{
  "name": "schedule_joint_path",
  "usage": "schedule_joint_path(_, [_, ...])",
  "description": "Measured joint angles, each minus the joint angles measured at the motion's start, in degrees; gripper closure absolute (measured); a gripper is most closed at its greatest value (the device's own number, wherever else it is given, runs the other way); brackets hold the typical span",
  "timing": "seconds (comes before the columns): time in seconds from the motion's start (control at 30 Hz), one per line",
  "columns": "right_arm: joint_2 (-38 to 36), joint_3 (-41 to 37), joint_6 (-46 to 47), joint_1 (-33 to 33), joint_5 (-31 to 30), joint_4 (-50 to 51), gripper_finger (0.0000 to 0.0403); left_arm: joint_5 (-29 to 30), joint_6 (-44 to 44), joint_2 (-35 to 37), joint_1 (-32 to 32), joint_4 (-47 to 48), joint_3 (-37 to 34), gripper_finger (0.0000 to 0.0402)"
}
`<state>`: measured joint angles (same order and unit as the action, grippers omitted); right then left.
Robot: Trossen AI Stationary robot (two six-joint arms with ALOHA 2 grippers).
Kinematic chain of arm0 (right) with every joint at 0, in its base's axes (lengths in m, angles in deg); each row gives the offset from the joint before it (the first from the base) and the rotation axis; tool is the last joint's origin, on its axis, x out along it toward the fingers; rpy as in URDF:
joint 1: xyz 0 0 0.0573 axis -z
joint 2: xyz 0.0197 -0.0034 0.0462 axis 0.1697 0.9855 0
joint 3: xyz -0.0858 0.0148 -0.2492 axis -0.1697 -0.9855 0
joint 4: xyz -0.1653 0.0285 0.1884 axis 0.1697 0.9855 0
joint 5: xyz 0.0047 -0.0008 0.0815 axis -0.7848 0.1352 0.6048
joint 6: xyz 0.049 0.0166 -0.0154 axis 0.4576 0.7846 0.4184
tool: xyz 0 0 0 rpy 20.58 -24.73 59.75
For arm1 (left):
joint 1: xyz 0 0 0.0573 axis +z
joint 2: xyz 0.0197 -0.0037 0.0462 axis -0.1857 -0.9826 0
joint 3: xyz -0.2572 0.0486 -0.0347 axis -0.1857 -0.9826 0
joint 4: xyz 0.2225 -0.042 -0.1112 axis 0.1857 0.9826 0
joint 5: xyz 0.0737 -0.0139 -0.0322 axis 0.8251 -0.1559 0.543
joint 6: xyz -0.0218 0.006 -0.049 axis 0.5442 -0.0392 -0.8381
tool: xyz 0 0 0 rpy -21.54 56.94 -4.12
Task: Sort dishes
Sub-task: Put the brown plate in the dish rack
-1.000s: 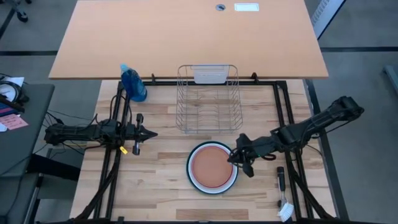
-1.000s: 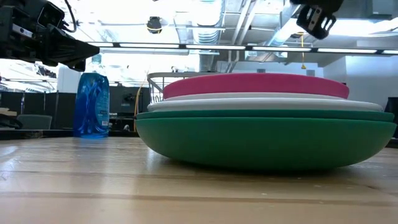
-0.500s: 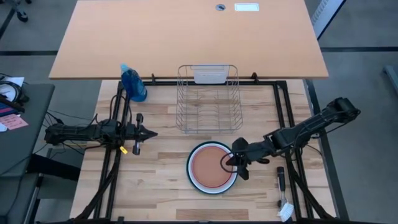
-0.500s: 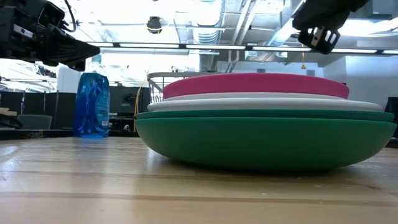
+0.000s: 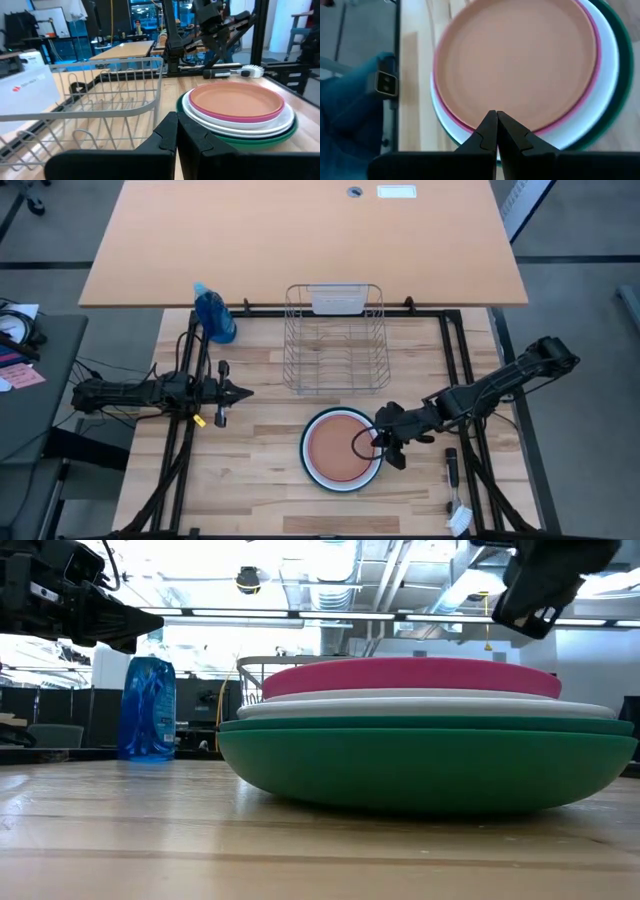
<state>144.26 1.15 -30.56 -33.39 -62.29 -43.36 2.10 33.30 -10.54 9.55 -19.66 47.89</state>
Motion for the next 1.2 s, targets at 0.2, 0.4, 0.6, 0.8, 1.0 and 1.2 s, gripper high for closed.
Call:
schedule_joint_path(0.2, [0.00,0.00,-0.94,0.10,-0.02,2.54,0.0391,-0.48,-11.72,-0.01,-0.02,-0.39,0.00,0.0402])
schedule_joint_path(0.4, [0.00,0.00,-1.45,0.13,-0.02,3.03,0.0391,-0.73,-18.62,-0.04,0.07,0.64,2.12,0.0402])
schedule_joint_path(0.6, [-0.02,0.00,-3.76,0.13,-0.05,3.43,0.0391,-1.99,-22.94,-0.02,-0.63,-0.61,5.40,0.0402])
schedule_joint_path(0.8, [-0.02,0.00,-4.31,0.89,-0.70,2.97,0.0391,-2.88,-27.10,-0.58,-3.05,-1.41,7.88,0.0402])
schedule_joint_path(1.0, [0.49,-0.02,-5.90,1.06,-0.42,1.22,0.0391,-2.89,-27.05,-6.28,-6.68,-3.46,11.41,0.0402])
schedule_joint_path(1.2, [2.36,0.02,-7.31,-0.16,0.13,1.32,0.0392,-2.58,-23.23,-18.02,-11.34,-11.10,15.66,0.0402])
